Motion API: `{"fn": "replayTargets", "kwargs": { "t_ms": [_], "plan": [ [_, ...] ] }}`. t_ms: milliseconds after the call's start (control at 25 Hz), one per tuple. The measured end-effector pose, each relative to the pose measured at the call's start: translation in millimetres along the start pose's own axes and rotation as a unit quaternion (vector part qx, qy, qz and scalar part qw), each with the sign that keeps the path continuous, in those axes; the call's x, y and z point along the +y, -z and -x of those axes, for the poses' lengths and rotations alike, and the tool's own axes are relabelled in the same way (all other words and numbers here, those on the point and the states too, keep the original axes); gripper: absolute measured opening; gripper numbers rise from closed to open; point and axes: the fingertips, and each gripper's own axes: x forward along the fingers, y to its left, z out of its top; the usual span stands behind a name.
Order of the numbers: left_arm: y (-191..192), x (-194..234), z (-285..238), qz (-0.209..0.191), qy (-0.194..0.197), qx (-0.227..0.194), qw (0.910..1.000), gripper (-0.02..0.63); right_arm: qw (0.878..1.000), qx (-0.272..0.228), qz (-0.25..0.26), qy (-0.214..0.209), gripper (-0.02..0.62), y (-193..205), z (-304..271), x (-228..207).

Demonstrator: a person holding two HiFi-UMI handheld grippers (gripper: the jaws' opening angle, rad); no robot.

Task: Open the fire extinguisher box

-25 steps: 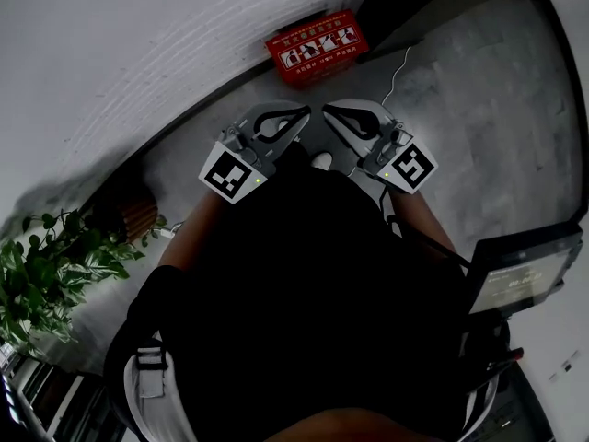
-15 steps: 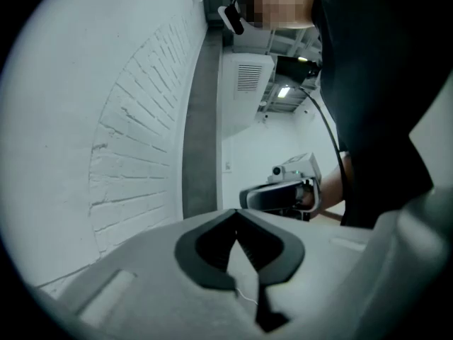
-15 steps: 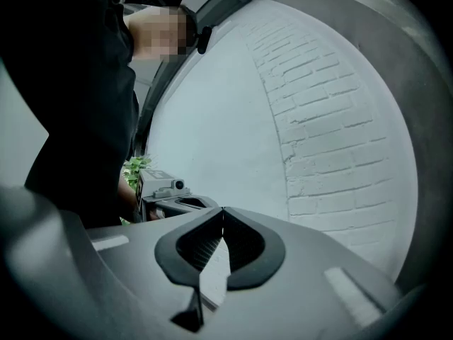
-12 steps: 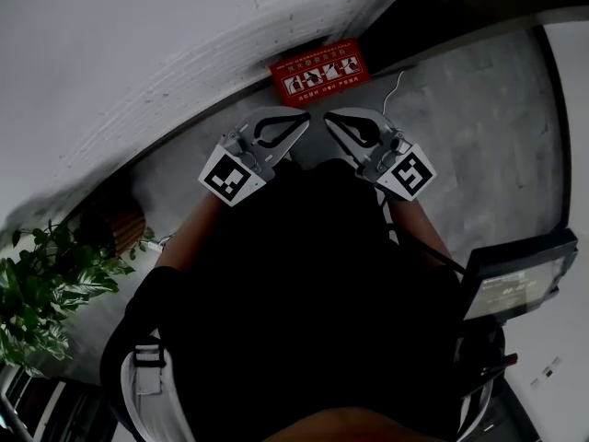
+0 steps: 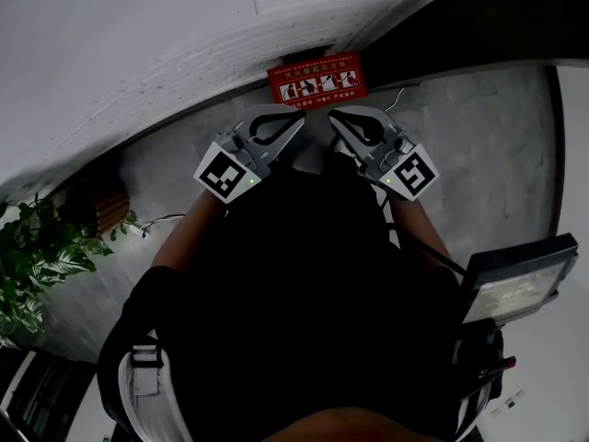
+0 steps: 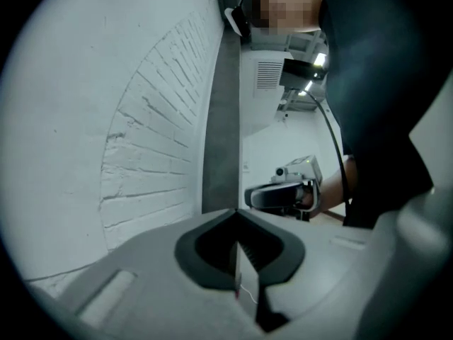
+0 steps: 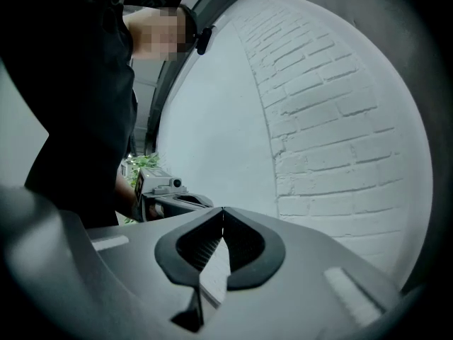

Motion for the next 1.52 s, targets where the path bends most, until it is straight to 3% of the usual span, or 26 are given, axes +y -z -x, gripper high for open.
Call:
{"fn": "replayTargets", "kwargs": {
  "t_ms": [360, 600, 1080, 1280, 1520],
  "plan": [
    [-4, -18, -78, 0.004, -0.115, 0.018, 0.9932, 0.005, 0.995, 0.000, 0.002, -0.100, 0.009, -1, 61, -53],
    [7, -31, -87, 0.006, -0.170, 0.050, 0.9842, 0.005, 0.990, 0.007, -0.027, -0.138, 0.009, 14, 76, -63],
    [84, -11, -63, 0.040, -0.186, 0.063, 0.9797, 0.005, 0.991, 0.046, -0.063, -0.111, 0.009, 73, 49, -65],
    [119, 6, -73, 0.054, -0.189, 0.072, 0.9779, 0.005, 0.988, 0.080, -0.081, -0.101, 0.009, 121, 39, -83],
    [172, 23, -89, 0.060, -0.184, 0.079, 0.9779, 0.005, 0.986, 0.086, -0.126, -0.067, 0.009, 182, 38, -106]
  ]
}}
